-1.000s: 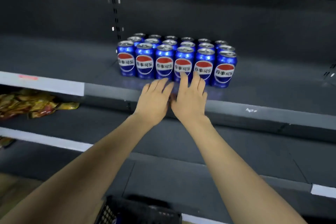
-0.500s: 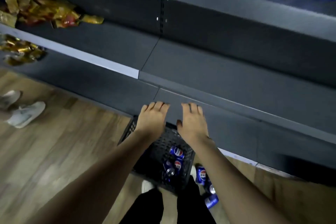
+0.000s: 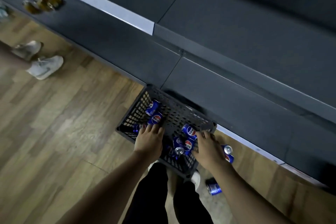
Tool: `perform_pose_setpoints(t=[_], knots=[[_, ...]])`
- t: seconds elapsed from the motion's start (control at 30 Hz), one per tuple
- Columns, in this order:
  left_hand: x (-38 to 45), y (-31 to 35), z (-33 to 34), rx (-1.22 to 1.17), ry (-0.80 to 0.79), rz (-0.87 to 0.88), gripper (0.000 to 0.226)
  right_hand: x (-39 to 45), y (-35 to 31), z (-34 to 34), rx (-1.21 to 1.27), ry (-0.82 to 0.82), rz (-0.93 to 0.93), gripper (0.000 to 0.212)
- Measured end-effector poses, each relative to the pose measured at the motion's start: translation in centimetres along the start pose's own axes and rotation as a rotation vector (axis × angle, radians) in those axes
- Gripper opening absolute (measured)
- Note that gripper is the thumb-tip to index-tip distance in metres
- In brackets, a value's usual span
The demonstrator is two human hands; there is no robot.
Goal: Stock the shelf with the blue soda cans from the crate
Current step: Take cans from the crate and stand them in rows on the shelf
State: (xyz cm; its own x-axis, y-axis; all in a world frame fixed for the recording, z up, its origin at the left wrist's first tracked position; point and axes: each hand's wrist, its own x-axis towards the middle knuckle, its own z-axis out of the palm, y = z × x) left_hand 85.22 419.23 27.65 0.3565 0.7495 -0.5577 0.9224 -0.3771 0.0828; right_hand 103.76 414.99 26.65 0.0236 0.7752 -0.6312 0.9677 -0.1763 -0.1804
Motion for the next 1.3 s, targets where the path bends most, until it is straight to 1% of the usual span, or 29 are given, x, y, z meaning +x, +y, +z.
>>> perform_pose_setpoints(t=[0.07,0.2,0.33,0.4,0.47,0.53,0.67,0.8,0.9,0.97,1.03,1.2,1.27,1.3], knots=[[1.0,-0.1,2.3,-0.016,-0.029,-0.050,0.060,1.7,0.6,1.8,-0.013,-0.028,-0.026,0.056],[4.3,-1.2,7.5,-0.048,-0.079,-0.133,0.061,6.9,1.2,5.8,-0.093,-0.098,-0.092,0.060],[9.0,-3.6,13.1,0.038,-0.128,-0.124,0.061,12.4,1.3,11.0,-0.260,-0.154,-0.191,0.059],[11.4,-4.7,16.1,0.047,-0.136,-0.172,0.061,15.2,1.6,13.5,-0.353,-0.169,-0.223,0.062],[13.8,-5.7,18.9,0.040,-0.143,-0.199,0.061,18.2,1.8,15.8,-0.426,-0.157,-0.265,0.062],[16.2,-6.9,21.3,0.024,-0.132,-0.190,0.061,21.3,1.8,17.8,-0.468,-0.139,-0.297,0.062],[20.9,-11.0,25.3,0.052,-0.065,-0.192,0.058,27.7,1.0,21.9,-0.526,-0.099,-0.358,0.069],[24.5,-14.5,28.7,0.113,-0.042,-0.221,0.059,33.3,0.0,25.1,-0.612,-0.057,-0.407,0.062],[27.2,-15.7,31.3,0.112,-0.051,-0.196,0.058,36.8,-0.7,26.5,-0.692,-0.032,-0.448,0.065],[29.0,-16.2,33.0,0.119,-0.058,-0.173,0.066,38.8,-1.3,27.1,-0.737,-0.017,-0.490,0.066],[30.7,-16.6,34.4,0.127,-0.092,-0.150,0.080,40.3,-1.8,27.6,-0.758,0.004,-0.519,0.064],[33.5,-17.4,36.0,0.220,-0.321,-0.137,0.126,43.5,-2.9,28.7,-0.767,0.116,-0.613,0.054],[33.8,-17.3,36.8,0.285,-0.399,-0.114,0.132,44.2,-3.5,29.1,-0.771,0.134,-0.665,0.057],[33.8,-17.4,37.2,0.296,-0.420,-0.110,0.129,44.4,-3.8,29.3,-0.769,0.138,-0.685,0.060]])
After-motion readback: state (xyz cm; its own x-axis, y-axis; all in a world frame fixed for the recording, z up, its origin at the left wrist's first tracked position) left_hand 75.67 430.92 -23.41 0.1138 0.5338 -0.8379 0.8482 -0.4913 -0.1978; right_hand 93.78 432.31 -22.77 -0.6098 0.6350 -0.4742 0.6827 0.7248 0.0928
